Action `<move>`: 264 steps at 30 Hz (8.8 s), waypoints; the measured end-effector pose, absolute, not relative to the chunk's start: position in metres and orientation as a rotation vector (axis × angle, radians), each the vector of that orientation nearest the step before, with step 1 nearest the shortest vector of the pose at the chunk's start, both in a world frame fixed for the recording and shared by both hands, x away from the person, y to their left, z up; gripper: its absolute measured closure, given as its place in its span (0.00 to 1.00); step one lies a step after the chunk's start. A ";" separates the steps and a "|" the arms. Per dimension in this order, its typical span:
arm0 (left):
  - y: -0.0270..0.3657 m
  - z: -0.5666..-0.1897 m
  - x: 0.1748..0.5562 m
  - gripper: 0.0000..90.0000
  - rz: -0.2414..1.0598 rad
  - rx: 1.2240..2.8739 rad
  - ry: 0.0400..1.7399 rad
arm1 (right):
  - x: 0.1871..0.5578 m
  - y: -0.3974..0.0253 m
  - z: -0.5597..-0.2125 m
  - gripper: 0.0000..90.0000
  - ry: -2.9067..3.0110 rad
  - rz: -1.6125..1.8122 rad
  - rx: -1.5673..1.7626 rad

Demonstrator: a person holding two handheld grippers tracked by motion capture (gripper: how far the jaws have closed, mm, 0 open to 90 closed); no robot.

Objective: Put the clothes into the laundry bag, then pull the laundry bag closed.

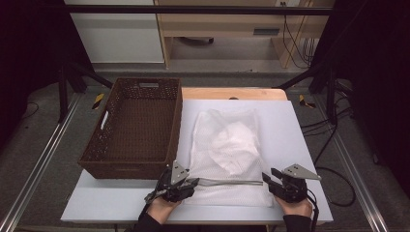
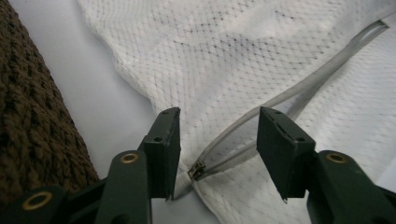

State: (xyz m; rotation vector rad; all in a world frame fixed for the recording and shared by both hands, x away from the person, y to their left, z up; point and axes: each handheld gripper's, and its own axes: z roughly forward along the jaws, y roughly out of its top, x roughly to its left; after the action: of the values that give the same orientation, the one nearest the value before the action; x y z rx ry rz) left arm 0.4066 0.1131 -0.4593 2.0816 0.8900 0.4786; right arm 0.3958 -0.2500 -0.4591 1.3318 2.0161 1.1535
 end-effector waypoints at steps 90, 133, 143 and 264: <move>0.143 -0.479 0.380 0.97 0.295 2.130 0.885 | 0.439 -0.062 -0.453 0.52 2.318 1.257 1.077; 0.136 -0.484 0.377 0.98 0.332 2.142 0.893 | 0.446 -0.001 -0.475 0.78 2.541 1.009 0.922; 0.138 -0.485 0.378 0.98 0.306 2.127 0.907 | 0.449 0.005 -0.473 0.93 2.530 0.977 0.947; 0.131 -0.485 0.386 0.92 0.295 2.128 0.873 | 0.426 -0.055 -0.456 0.91 2.528 1.349 1.062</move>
State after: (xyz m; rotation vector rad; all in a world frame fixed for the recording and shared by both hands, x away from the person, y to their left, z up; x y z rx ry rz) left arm 0.3864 0.1311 -0.4849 2.1277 0.8731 0.2950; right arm 0.4265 -0.0551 -0.4561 1.0616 2.5280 1.3485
